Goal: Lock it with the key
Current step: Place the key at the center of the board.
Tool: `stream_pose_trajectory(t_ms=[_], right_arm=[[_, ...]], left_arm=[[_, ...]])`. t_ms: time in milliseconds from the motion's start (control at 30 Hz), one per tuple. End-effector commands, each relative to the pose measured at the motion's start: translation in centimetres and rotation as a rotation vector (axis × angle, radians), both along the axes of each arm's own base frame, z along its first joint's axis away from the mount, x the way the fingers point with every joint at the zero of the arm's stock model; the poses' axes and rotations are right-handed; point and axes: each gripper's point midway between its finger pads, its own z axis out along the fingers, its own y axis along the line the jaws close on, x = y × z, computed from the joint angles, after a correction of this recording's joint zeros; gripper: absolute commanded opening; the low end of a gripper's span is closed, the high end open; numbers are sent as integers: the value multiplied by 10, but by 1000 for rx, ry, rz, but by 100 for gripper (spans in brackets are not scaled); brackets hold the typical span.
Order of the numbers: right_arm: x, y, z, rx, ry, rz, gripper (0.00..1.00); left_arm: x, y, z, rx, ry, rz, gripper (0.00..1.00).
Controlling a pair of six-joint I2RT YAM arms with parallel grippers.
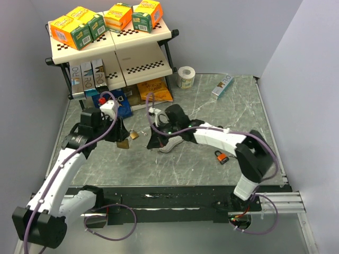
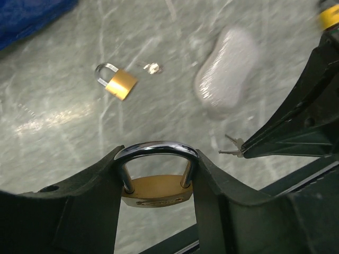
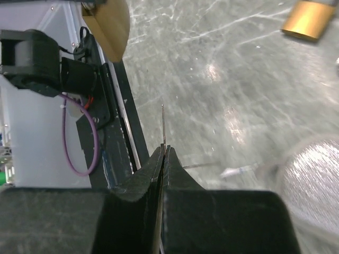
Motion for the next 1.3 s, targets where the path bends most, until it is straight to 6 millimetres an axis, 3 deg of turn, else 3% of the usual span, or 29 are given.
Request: stream_pose_trajectory(t_ms=[0,133,267,433,900,1033,1133,1167,1267], right_arm=[[8,29,5,36,46,-7,0],[16,39,-17,26,97,-38,0],[27,45,-33,15,129,-95,0],[32,46,-54,-11,181,-152,0],[45,41,-87,-95,223,-280,1],[44,38,-94,-113,228,-284,9],[42,38,-96,-120,232,-283,21],[42,38,-97,-121,233,-282,30],[42,40,-95,-117,231,-279,34]], left_arm=[[1,11,-26,154,38,-81,1],[3,3,-40,157,80,-149,1],[5,6,-74,213,209,-183,1],[3,-1,-97,188,314,-210,1],[-5,-13,-141,122,679,-45,1],[-4,-19,-141,130,653,-37,1],[-5,-19,-145,164,648,-23,1],[-4,-20,-146,174,645,-20,1],[-4,-17,-154,213,651,8,1]])
